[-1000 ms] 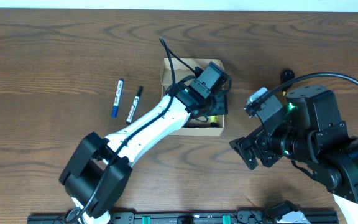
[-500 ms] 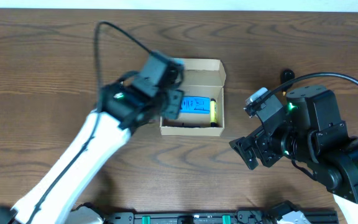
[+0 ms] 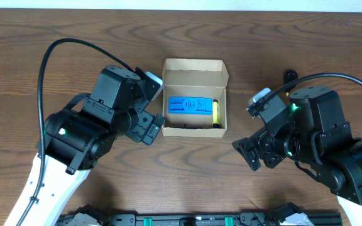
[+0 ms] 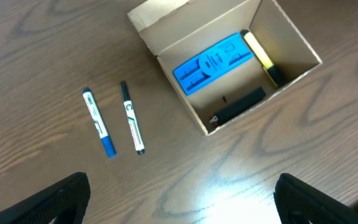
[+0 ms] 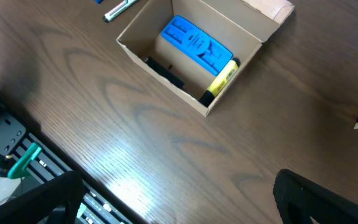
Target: Pack container
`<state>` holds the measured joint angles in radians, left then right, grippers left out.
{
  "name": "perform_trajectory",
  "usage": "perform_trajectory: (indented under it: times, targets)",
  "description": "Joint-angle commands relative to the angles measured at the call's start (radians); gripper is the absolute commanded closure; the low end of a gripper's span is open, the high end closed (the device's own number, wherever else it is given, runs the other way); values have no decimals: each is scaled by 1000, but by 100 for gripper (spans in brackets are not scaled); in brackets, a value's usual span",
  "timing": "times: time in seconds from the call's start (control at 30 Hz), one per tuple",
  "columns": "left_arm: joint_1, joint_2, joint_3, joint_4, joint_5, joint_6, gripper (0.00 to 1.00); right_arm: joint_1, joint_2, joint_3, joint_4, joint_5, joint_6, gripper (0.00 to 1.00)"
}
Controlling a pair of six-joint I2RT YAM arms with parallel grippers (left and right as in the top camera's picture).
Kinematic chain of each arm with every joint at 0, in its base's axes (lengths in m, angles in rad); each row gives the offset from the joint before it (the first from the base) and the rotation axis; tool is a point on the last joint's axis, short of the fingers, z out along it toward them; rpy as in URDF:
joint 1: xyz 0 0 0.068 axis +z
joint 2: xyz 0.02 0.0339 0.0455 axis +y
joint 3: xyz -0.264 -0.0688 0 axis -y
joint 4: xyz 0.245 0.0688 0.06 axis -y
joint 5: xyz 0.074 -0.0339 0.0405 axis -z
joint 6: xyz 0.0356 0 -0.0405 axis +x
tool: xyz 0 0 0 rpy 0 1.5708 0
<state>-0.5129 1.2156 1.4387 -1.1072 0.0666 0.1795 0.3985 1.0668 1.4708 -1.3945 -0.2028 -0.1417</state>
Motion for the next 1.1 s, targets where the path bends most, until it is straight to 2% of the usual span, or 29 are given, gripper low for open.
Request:
perform_trajectory:
  times: [0.0,0.63,0.77,0.83,1.07]
  targets:
    - [4,2,4,-15,-18,34,5,-6,0,8,-1,11,6,1]
    - [4,2,4,-15,-18,34,5,-6,12,7,99,33,14,1]
    - [4,2,4,-15,-18,34,5,-15,79,7,143,262,183,1]
    - [4,2,4,-15,-18,34,5,-35,132,7,161,330,224,1]
    - [4,2,4,-15,-18,34,5,-217,340,7,281,354,346,1]
